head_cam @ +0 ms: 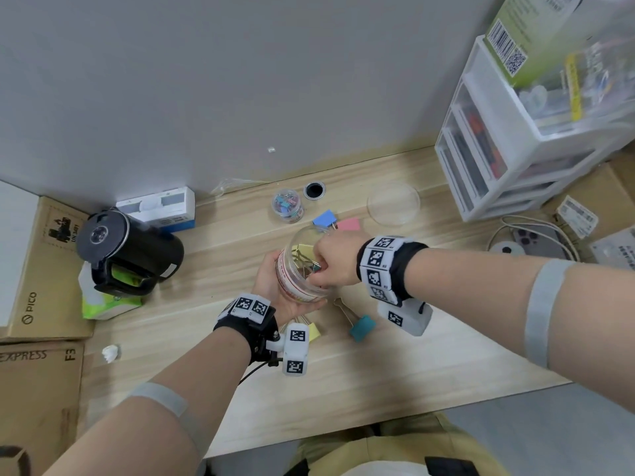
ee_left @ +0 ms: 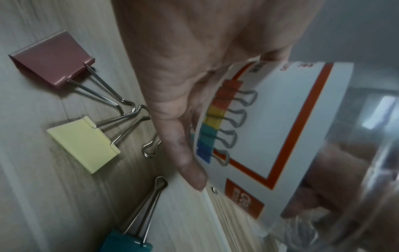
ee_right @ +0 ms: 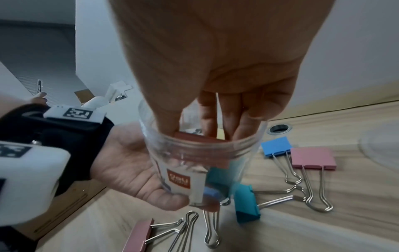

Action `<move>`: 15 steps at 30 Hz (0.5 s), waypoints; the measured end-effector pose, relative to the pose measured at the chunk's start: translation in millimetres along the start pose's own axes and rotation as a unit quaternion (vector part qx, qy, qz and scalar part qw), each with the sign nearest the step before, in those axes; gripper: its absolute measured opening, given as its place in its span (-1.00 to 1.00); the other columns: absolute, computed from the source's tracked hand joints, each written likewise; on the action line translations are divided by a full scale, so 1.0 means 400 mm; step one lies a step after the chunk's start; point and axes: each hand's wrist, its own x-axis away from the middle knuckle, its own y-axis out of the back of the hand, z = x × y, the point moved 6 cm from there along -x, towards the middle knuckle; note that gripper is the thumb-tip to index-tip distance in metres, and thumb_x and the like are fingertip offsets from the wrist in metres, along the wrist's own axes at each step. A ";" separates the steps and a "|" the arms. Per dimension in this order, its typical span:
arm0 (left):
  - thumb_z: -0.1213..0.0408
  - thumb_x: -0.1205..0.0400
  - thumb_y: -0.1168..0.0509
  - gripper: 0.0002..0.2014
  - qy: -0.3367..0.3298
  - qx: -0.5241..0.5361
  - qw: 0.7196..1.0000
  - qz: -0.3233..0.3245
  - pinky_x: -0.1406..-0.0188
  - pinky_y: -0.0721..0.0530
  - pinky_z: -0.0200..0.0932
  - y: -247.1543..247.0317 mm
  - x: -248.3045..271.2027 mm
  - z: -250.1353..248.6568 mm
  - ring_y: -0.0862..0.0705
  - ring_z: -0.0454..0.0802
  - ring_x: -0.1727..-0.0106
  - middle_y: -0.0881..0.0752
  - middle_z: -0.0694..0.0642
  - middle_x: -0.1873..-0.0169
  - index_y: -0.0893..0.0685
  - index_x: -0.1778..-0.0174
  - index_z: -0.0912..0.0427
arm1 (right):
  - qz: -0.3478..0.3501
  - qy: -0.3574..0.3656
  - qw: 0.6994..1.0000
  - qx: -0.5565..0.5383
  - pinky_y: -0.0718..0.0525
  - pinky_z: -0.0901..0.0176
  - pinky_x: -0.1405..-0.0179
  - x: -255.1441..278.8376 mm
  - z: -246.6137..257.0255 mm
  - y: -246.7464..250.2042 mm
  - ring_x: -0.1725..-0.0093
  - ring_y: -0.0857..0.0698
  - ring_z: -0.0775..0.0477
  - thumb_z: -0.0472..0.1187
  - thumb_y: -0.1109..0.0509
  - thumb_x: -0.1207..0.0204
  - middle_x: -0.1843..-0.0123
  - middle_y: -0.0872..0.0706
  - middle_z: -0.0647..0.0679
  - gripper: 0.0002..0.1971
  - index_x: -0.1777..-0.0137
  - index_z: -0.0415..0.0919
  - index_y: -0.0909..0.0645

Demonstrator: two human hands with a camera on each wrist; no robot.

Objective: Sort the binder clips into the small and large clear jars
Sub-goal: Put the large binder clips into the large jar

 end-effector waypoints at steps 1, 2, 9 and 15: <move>-0.21 -0.60 -0.17 -0.38 0.000 0.001 1.000 0.002 -0.31 -0.66 0.34 -0.002 0.001 0.001 -0.79 0.36 -0.08 -0.80 0.33 -0.10 -0.77 -0.24 0.26 | 0.002 -0.003 1.000 0.014 -0.66 0.07 0.31 -0.001 0.007 -0.004 0.22 -0.73 -0.16 0.28 -0.29 -0.49 0.32 -0.69 -0.04 -0.53 0.18 -0.17 -0.66; -0.22 -0.61 -0.15 -0.38 -0.001 0.001 1.000 0.003 -0.24 -0.70 0.29 -0.003 0.000 0.003 -0.82 0.36 -0.01 -0.82 0.33 -0.05 -0.78 -0.19 0.27 | 0.003 -0.003 1.000 0.023 -0.62 0.12 0.34 -0.003 0.013 -0.009 0.23 -0.71 -0.14 0.27 -0.24 -0.54 0.32 -0.69 -0.03 -0.52 0.20 -0.17 -0.68; -0.24 -0.59 -0.19 -0.38 0.008 0.014 1.000 0.010 -0.27 -0.67 0.33 0.025 -0.003 0.003 -0.78 0.39 -0.18 -0.80 0.28 -0.23 -0.84 -0.19 0.22 | -0.078 0.005 0.996 -0.043 -0.67 0.06 0.28 -0.006 -0.004 0.014 0.27 -0.68 -0.16 -0.06 -0.21 -0.50 0.36 -0.70 -0.02 -0.73 0.27 -0.10 -0.69; -0.22 -0.59 -0.19 -0.29 0.013 0.053 0.999 -0.002 -0.18 -0.73 0.44 0.070 -0.009 0.003 -0.75 0.52 -0.23 -0.70 0.35 -0.42 -0.69 -0.46 0.26 | -0.150 -0.067 0.978 -0.125 -0.66 0.06 0.25 -0.017 -0.101 0.035 0.25 -0.67 -0.21 -0.01 -0.24 -0.52 0.28 -0.72 -0.08 -0.76 0.20 -0.11 -0.65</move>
